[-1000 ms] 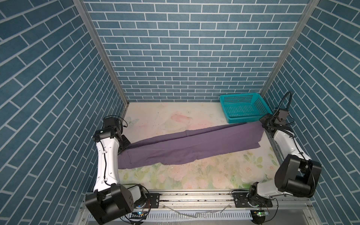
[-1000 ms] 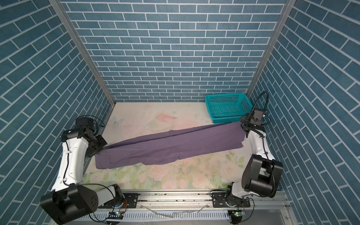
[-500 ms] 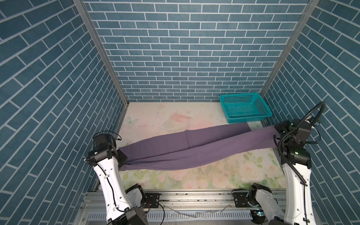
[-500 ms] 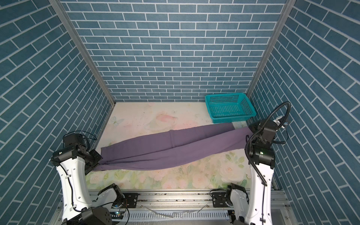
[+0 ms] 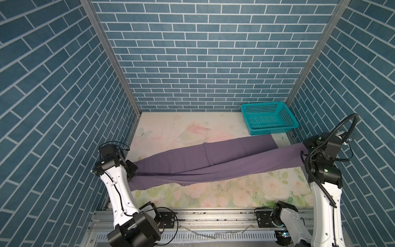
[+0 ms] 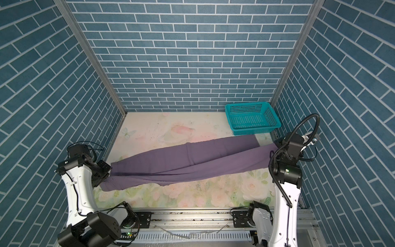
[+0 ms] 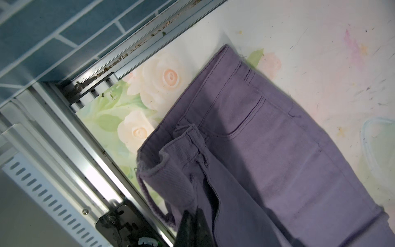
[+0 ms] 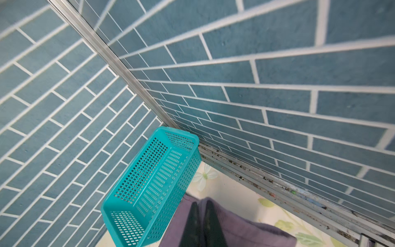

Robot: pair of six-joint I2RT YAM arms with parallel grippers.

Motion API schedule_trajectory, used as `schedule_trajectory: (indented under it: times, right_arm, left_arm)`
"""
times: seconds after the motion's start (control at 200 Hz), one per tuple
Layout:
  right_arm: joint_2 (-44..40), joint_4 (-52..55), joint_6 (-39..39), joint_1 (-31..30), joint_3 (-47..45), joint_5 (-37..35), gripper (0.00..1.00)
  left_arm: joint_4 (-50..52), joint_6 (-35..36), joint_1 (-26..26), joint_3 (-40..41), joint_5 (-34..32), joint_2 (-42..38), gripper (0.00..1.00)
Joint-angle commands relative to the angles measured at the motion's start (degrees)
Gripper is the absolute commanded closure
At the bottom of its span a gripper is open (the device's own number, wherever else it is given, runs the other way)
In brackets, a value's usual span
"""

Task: Fold and stack the trousers
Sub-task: Fold the trousers at the center of the table.

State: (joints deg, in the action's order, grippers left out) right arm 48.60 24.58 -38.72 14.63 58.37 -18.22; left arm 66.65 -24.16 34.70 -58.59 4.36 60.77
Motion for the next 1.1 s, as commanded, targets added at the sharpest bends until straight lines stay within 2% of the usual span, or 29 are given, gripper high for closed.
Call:
schedule_trajectory:
  times: [0.0, 0.185, 0.45, 0.935, 1.095]
  right_arm:
    - [3.93, -4.38, -0.57, 0.22, -1.65, 0.93, 1.0]
    - [12.08, -9.2, -1.44, 0.2, -3.24, 2.54, 1.0]
    - [23.38, -14.97, -1.55, 0.13, -2.26, 4.24, 1.0]
    - [44.46, -21.44, -0.13, -0.02, 5.14, 4.42, 1.0]
    - [51.46, -25.21, 0.29, -0.08, 7.39, 6.99, 1.0]
  left_arm:
    - [-5.4, -2.18, 0.35, -1.75, 1.45, 2.82, 1.0]
    - [-9.08, -4.29, -1.01, -3.46, 2.02, 9.4, 1.0]
    - [-10.13, -7.12, -8.45, -8.63, -4.48, 17.75, 1.0]
    - [-14.43, -10.62, -10.81, -12.14, -7.44, 32.14, 1.0]
    - [-15.71, -11.51, -11.58, -13.91, -8.89, 37.41, 1.0]
